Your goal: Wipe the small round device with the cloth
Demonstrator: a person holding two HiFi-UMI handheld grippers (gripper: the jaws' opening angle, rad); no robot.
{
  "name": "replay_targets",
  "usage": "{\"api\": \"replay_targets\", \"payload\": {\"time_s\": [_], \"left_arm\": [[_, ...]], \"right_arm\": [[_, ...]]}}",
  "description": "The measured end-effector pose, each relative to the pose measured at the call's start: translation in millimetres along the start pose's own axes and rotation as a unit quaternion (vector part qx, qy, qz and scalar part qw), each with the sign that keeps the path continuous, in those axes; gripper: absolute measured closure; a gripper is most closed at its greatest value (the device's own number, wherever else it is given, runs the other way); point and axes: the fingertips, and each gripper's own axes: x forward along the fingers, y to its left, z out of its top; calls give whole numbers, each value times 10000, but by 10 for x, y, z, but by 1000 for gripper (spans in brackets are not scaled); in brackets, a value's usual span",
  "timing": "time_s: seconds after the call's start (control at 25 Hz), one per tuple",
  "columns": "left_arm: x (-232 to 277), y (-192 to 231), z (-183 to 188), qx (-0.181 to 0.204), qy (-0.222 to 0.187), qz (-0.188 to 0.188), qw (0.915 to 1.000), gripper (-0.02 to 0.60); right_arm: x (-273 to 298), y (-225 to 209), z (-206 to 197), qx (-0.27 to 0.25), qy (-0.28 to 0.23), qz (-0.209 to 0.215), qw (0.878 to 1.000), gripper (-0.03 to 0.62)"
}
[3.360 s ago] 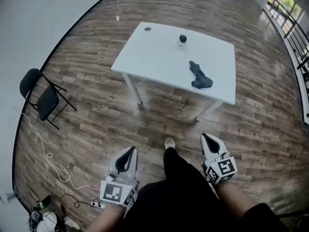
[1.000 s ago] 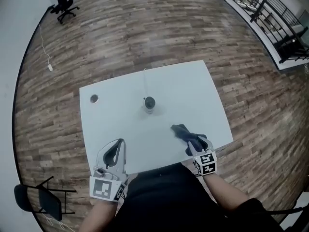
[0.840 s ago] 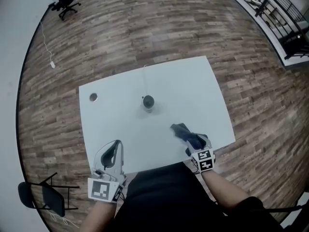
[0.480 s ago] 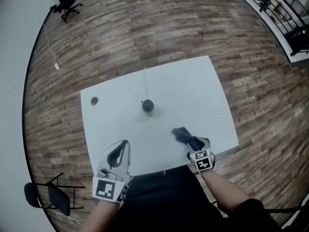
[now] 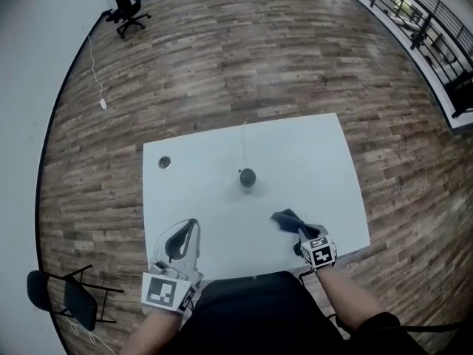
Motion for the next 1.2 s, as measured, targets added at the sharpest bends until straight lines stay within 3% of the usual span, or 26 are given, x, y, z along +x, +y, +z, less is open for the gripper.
{"api": "replay_targets", "payload": {"time_s": [0.2, 0.4, 0.6, 0.84, 1.2], "left_arm": [[-142, 143, -28, -214, -86, 254, 9994, 578], [-242, 317, -64, -145, -115, 547, 9983, 578], [-343, 453, -122, -196, -30, 855, 9961, 578], [-516, 573, -209, -270, 175, 1189, 9924, 578], [-673, 569, -363, -434, 513, 1388, 9880, 578]], "right_arm": [[-38, 152, 736, -240, -737, 108, 9969, 536], [-165, 169, 1686, -239, -1709, 202, 9848, 537], [-131, 319, 2339, -463, -2175, 460, 9739, 537], [132, 579, 2659, -667, -2201, 740, 9704, 537], [452, 751, 2614, -906, -1913, 949, 9727, 537]]}}
